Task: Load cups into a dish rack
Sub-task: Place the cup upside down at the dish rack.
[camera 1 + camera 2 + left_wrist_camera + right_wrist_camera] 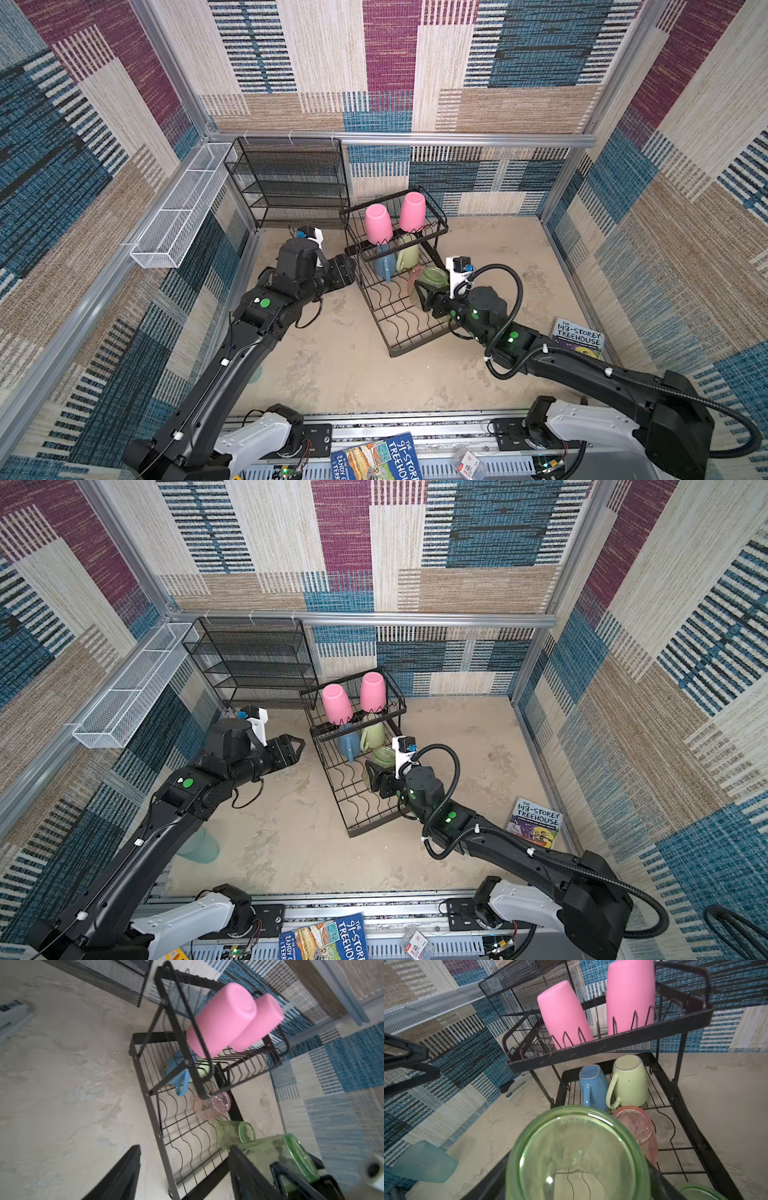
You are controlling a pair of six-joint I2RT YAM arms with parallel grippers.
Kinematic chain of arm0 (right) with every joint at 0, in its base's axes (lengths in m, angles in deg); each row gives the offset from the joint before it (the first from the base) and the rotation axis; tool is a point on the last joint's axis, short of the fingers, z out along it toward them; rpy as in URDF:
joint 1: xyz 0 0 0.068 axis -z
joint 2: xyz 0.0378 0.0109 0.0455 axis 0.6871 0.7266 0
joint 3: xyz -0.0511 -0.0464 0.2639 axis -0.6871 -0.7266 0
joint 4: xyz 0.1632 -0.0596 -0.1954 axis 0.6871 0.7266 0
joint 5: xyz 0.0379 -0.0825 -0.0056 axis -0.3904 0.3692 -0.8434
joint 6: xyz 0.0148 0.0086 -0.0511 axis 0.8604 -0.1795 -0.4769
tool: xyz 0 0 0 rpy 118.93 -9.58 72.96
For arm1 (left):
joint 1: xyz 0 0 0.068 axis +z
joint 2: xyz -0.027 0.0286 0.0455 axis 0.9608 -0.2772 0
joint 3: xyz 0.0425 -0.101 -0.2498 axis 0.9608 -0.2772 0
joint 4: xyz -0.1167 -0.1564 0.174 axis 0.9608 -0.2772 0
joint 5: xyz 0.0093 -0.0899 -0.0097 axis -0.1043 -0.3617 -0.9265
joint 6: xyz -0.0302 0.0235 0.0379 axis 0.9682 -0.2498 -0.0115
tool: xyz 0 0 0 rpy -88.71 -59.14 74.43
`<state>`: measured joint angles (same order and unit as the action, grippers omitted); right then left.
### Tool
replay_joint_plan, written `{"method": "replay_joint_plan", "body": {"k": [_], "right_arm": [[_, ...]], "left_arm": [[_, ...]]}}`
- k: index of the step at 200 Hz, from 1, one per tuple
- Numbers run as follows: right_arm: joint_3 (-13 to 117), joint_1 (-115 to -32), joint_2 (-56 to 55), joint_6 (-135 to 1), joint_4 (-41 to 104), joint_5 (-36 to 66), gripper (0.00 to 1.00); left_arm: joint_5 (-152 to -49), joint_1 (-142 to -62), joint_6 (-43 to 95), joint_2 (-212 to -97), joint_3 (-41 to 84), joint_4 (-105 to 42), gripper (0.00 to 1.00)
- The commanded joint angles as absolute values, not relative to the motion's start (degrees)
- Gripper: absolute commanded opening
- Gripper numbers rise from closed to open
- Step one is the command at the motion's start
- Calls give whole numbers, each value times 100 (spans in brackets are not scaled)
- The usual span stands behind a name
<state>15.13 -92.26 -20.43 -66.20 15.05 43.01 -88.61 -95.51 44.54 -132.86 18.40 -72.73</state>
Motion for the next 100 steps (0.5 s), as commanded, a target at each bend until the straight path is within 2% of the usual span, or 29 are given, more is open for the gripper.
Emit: {"method": "replay_joint_plan", "body": {"k": [1,100], "right_arm": [[1550,-9406,-1657,-6985,665,4705,57],[2051,-9754,715,-7858,-1144,4985,58]], "left_arm": [[-8961,-9350,4363,-13168,1692,-7554,71],[-8892,-8947,4190,-12786,1587,-8051,71]]}}
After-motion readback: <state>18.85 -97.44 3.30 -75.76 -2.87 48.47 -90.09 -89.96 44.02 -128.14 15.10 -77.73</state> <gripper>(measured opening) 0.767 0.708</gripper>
